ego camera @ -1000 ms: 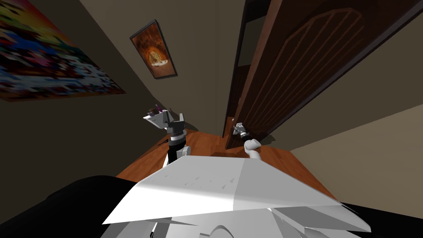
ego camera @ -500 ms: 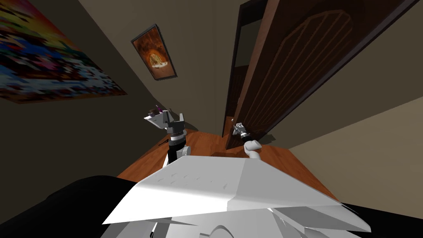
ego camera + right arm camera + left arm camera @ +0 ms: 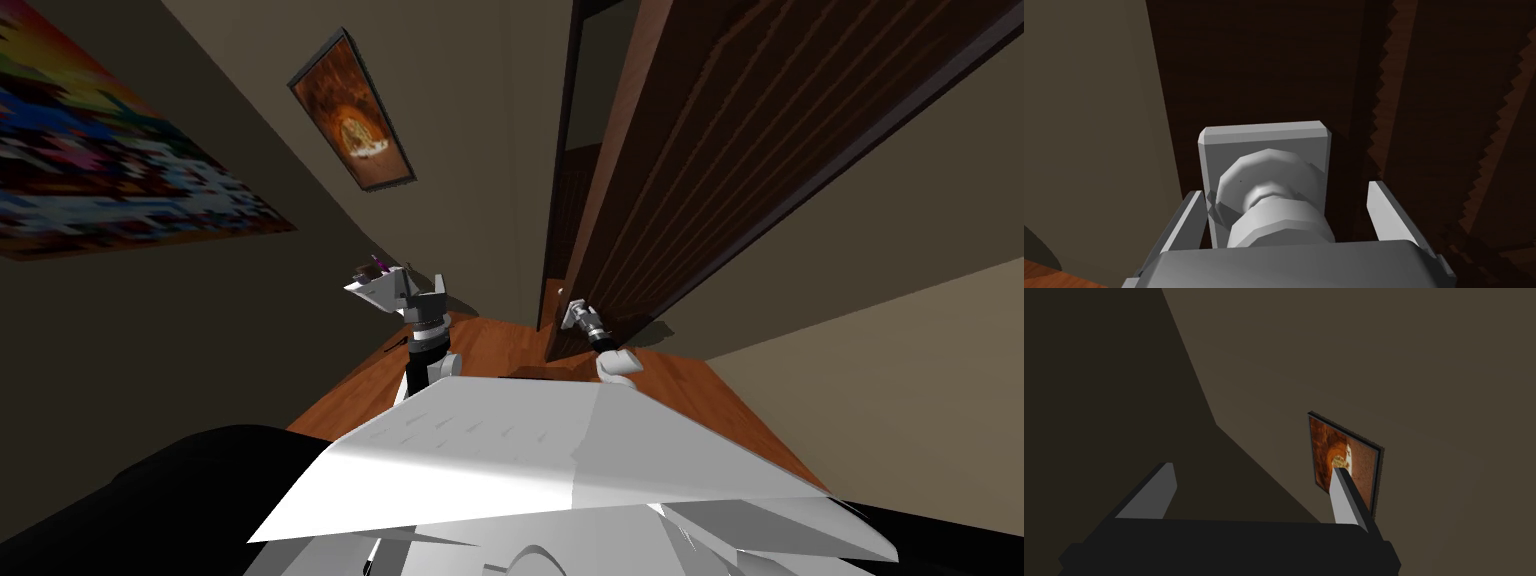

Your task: Pull the door open

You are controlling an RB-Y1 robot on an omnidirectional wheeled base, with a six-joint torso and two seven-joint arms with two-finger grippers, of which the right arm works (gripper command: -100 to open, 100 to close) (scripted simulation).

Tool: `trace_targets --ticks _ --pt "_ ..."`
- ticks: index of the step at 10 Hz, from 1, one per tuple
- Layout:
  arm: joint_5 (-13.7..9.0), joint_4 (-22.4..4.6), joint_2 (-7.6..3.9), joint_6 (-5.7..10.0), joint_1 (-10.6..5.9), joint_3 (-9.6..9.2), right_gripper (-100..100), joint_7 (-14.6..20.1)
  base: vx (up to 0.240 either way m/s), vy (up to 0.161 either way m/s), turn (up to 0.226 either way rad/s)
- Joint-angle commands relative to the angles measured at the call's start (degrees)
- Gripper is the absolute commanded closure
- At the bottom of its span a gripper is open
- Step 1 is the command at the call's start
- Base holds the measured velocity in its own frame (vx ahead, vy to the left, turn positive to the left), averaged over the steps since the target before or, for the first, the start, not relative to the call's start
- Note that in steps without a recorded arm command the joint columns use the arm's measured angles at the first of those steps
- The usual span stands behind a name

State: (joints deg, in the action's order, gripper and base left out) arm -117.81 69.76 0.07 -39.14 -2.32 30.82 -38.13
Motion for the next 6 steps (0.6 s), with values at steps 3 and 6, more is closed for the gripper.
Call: trace_targets --ticks 3,6 --pt "0.0 0.0 0.0 0.0 0.0 0.0 100 0.0 0.0 0.004 0.012" --pt "0.0 0.0 0.0 0.0 0.0 0.0 100 0.0 -0.001 0.002 -0.004"
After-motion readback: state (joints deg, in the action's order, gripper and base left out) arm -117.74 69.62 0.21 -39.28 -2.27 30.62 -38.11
